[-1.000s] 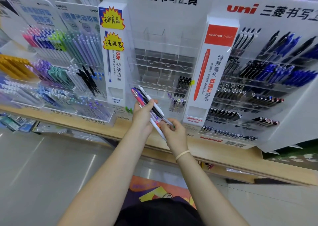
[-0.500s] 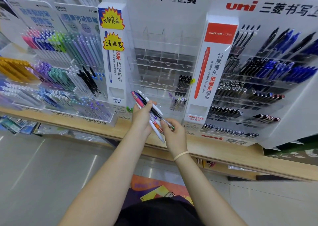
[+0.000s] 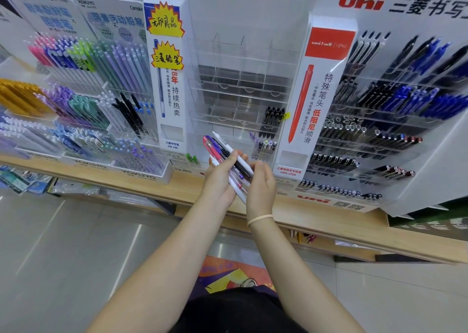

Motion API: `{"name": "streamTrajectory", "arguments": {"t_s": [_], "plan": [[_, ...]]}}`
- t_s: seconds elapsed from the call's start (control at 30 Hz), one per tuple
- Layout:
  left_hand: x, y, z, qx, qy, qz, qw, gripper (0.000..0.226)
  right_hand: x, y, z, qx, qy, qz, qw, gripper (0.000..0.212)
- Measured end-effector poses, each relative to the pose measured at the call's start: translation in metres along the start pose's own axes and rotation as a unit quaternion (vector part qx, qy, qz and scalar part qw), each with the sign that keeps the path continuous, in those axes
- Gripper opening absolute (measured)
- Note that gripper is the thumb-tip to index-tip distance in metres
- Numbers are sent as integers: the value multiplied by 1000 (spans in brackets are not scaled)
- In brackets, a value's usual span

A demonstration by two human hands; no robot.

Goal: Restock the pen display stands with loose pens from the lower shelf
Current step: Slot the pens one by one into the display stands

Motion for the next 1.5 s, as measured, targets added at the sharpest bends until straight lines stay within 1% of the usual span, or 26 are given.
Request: {"name": "streamTrajectory", "arguments": {"t_s": [0.07,0.17,0.27,0.3,0.37,0.4,0.43,0.5,0.53,0.57,0.6,0.67,0.73,0.83,0.97,1.03,1.13,1.2,1.23,1.3,1.37,1.43,1.5], "plan": [[2,-1,-1,-9,2,6,1000,5,-3,-1,3,-4,18,-11,1000,26],[10,-2,-2,-15,9,40,999,9,0,1,9,-9,51,28,998,23],[1,-6,3,-17,23,30,999,9,2,-2,12,-14,51,38,998,23],[-6,-7,6,-23,34,17,999,11,0,-4,11,-15,56,39,998,26],[-16,-8,9,-29,52,-5,998,33,-6,-9,10,-25,70,57,996,40],[-17,-4,8,-30,52,-14,998,43,-7,-11,8,-45,68,67,994,49],[-12,-1,7,-31,42,-32,998,44,-7,-11,7,-71,58,77,993,54],[5,8,7,-30,18,-127,991,36,-6,-5,2,-126,36,97,987,56],[13,12,10,-36,23,-185,982,38,-4,0,-3,-143,24,105,984,53],[18,14,16,-51,47,-240,968,42,-4,5,-8,-152,16,108,982,47],[20,14,22,-81,78,-295,949,45,-4,9,-13,-160,9,106,981,42],[16,15,34,-148,140,-382,901,42,-6,11,-18,-173,-6,92,981,41],[12,17,41,-192,177,-419,869,37,-12,10,-20,-184,1,78,980,45],[5,18,48,-227,206,-428,851,32,-24,6,-17,-218,17,81,972,48],[2,15,57,-231,228,-419,848,34,-28,4,-12,-255,22,76,964,45],[0,13,59,-233,230,-428,842,32,-30,2,-10,-261,17,81,962,35],[-2,12,59,-207,217,-421,856,31,-30,0,-8,-281,12,105,954,19],[-5,13,60,-188,199,-410,870,21,-31,-1,-8,-305,17,121,944,22],[-5,13,61,-181,185,-401,879,22,-33,-1,-8,-312,15,123,942,26],[-4,13,61,-165,149,-375,900,31,-35,5,-15,-295,5,121,948,30],[3,12,61,-144,111,-357,916,36,-36,13,-20,-283,-10,118,952,27],[11,12,64,-122,84,-366,919,35,-34,16,-18,-305,-22,129,943,18],[16,12,65,-112,63,-388,913,35,-32,14,-15,-324,-27,134,936,14]]}}
Point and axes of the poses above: each hand's wrist, its own z-axis away from the middle knuckle, its own y-axis out of the back of the hand, x = y × z, the point moved 6 cm from there along -z, towards the middle knuckle, and after that the axes turned 5 degrees about y, right-handed, at the moved point
